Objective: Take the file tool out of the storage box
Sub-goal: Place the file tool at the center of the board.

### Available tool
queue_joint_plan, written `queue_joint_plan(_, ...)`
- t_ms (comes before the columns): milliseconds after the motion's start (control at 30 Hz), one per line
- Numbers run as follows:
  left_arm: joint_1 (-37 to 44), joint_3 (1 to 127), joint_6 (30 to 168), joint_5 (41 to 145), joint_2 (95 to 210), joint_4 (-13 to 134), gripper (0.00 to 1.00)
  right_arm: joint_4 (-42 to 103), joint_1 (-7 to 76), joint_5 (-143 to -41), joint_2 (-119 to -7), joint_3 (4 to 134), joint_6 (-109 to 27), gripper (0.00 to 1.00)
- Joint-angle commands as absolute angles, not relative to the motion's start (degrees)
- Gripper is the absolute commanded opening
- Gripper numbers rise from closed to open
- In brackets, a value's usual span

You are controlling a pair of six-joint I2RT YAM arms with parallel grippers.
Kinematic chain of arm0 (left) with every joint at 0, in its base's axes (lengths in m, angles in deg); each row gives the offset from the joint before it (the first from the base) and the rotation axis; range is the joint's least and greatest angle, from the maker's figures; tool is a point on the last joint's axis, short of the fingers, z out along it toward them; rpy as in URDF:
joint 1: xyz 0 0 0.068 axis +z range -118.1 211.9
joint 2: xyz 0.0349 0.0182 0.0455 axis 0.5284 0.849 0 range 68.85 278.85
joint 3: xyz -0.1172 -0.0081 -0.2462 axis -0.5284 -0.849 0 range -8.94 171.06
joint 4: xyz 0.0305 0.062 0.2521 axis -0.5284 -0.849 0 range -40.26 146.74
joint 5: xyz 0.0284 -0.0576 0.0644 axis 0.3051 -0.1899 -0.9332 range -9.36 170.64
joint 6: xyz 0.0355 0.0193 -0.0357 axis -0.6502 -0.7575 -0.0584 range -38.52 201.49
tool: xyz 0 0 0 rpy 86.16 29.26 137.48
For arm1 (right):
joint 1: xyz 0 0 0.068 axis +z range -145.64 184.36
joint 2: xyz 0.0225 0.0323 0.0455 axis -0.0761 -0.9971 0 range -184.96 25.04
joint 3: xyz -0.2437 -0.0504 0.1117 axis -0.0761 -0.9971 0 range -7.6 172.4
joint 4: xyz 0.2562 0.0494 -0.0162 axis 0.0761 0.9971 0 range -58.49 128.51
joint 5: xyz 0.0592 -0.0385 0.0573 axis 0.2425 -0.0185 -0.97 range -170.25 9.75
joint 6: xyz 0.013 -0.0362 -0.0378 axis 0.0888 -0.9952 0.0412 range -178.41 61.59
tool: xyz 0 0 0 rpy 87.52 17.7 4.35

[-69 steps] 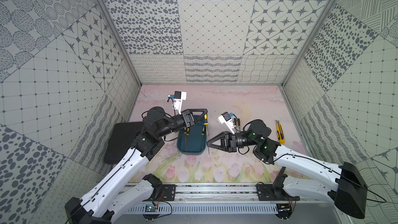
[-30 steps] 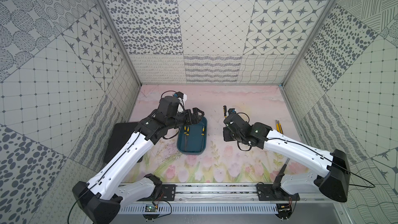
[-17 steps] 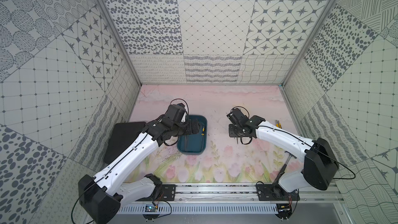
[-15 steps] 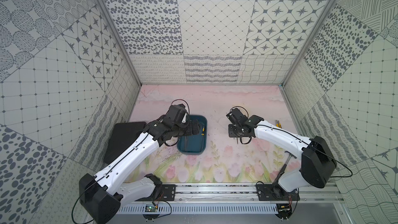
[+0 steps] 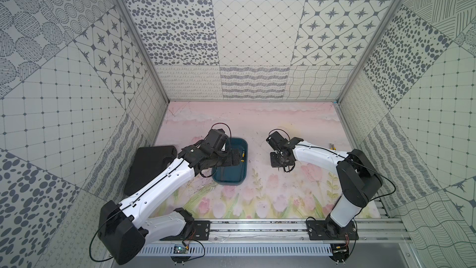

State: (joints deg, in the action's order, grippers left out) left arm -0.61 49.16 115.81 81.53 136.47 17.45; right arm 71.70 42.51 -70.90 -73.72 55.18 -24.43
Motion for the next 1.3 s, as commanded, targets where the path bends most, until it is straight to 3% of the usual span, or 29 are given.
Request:
queue_joint_plan(0, -1.09, 48.99, 115.63, 80.38, 137.03, 18.55, 0.99, 69.81, 41.69, -71.40, -74.82, 56.43, -25.18, 0.00)
queue_joint_plan(667, -1.08, 48.33, 115.39, 79.38, 137.40, 18.83, 0.99, 68.77, 40.91, -72.02, -77.99, 55.56, -25.71, 0.00)
queue_joint_plan(1267, -1.10, 49.20, 114.55, 79.40, 140.63, 20.06, 0.99, 69.46, 40.94, -70.56, -76.57, 56.27, -26.15, 0.19)
